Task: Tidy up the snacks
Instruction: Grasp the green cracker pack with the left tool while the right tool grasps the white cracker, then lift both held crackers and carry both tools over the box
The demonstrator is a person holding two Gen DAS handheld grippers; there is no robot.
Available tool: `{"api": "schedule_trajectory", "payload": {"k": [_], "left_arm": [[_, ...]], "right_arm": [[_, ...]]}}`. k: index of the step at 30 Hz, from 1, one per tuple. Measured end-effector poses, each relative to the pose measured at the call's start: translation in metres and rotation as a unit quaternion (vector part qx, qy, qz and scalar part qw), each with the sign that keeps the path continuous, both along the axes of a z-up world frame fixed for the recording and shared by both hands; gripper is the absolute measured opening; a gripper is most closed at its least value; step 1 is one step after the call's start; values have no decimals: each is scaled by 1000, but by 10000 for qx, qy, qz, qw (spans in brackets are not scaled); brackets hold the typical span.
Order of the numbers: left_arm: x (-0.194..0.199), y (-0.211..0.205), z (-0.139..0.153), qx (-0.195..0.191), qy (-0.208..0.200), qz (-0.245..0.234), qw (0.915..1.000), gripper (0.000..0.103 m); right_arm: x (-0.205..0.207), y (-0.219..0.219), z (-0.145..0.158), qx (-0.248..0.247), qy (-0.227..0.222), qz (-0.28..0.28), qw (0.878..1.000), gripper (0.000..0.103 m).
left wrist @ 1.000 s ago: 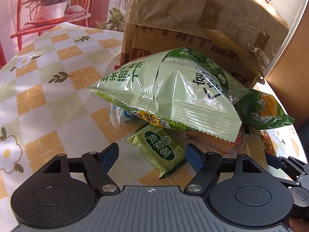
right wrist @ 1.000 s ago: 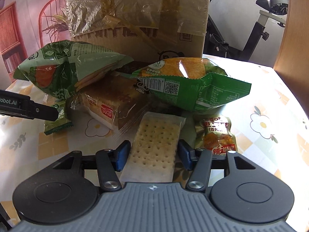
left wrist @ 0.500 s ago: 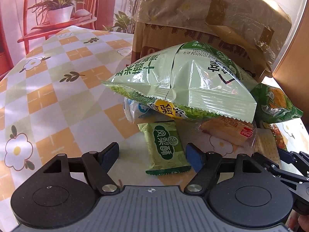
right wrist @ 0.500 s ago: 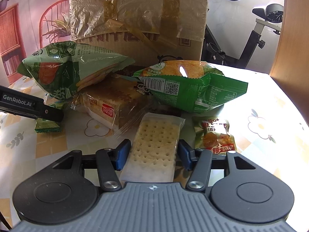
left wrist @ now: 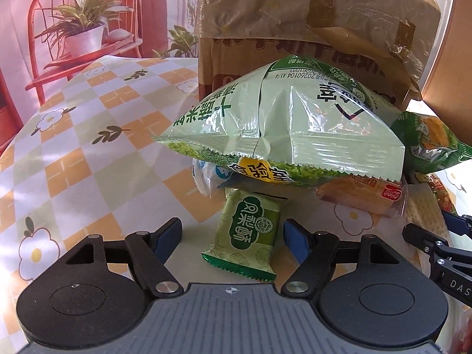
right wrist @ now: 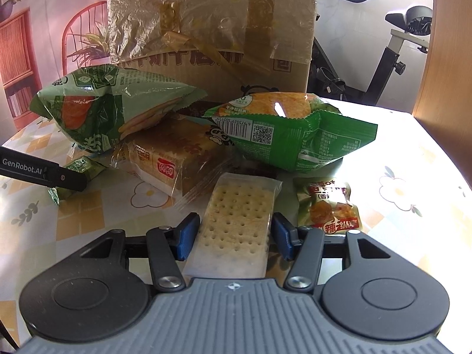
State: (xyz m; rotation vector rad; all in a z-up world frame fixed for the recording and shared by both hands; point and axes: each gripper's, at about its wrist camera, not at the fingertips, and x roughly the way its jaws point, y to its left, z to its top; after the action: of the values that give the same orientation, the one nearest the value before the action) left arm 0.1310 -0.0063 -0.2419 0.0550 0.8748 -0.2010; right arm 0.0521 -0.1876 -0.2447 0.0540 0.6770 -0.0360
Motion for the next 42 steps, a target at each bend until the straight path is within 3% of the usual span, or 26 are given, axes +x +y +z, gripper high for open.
{"api": "schedule_trajectory", "payload": {"k": [4, 6, 7, 8, 17, 29, 42], "left_arm": [[2, -6, -3, 161, -114, -41, 9998, 73], [0, -7, -2, 175, -202, -90, 9996, 60], [-3, -8, -1, 137, -236, -164, 9995, 46], [-4, -8, 0, 125, -238, -197, 9994, 41], [-19, -3, 3, -123, -138, -219, 9996, 41], [-35, -6, 22, -247, -420, -389, 9981, 41], [-59, -13, 45, -373, -867, -617, 9936, 41]], "right_arm": [[0, 0, 0, -11, -9, 3, 10000, 57], [0, 0, 0, -5, -9, 6, 10000, 57], [0, 0, 0, -4, -11, 9, 10000, 57], [0, -1, 0, -3, -11, 10, 10000, 57], [0, 0, 0, 0, -6, 7, 10000, 57], [-9, -9, 8, 260, -32, -133, 9996, 50], [-22, -8, 47, 361, -684, -209, 9968, 49]]}}
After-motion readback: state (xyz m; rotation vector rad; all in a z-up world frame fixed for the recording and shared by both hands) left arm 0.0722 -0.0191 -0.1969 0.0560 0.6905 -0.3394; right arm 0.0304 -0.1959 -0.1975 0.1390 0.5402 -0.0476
